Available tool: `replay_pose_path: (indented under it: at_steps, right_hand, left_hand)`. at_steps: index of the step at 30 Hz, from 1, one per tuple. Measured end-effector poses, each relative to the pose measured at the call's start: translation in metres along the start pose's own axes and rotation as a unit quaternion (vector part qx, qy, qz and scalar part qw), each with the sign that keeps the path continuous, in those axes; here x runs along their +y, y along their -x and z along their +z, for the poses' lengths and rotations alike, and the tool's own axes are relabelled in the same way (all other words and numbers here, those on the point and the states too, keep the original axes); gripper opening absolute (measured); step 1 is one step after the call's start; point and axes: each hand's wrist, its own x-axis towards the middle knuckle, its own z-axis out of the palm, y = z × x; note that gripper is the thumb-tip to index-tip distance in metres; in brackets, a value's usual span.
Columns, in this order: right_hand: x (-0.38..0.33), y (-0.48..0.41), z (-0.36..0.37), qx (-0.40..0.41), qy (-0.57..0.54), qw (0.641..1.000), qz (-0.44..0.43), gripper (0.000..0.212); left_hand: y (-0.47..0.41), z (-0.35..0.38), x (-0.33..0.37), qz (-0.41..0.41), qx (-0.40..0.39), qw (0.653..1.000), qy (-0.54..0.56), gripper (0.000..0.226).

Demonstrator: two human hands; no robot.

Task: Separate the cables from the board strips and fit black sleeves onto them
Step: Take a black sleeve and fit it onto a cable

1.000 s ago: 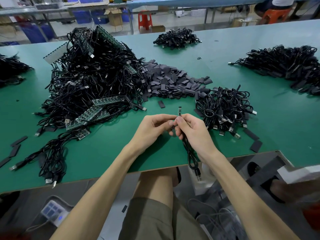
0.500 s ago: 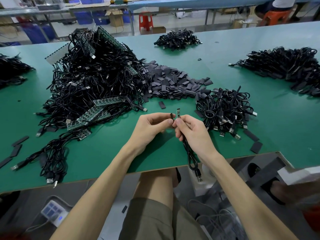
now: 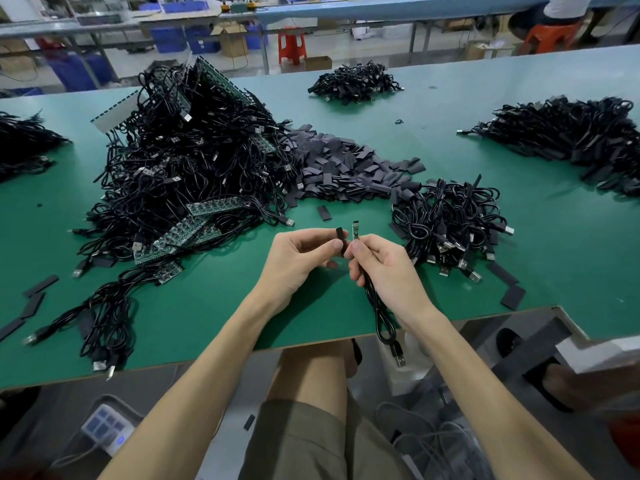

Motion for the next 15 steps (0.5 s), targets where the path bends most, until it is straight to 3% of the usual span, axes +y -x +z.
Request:
replay_pose_path:
  at_steps: [8,15]
  right_hand:
    - [0.0015,-0.0007,0.0006,-0.012,0.003,1.0,0.002,0.027]
    - [-0.0007,-0.0004,0.0033,-0.065,0.036,0.997,0.015,0.03]
  left_hand:
    - [0.0003,-0.0002,0.0007,0.001,0.017,0.999,0.046,0.016]
    - [-0.0014,-0.0012,0.0084,-0.072,0.057,0.97,0.224,0.026]
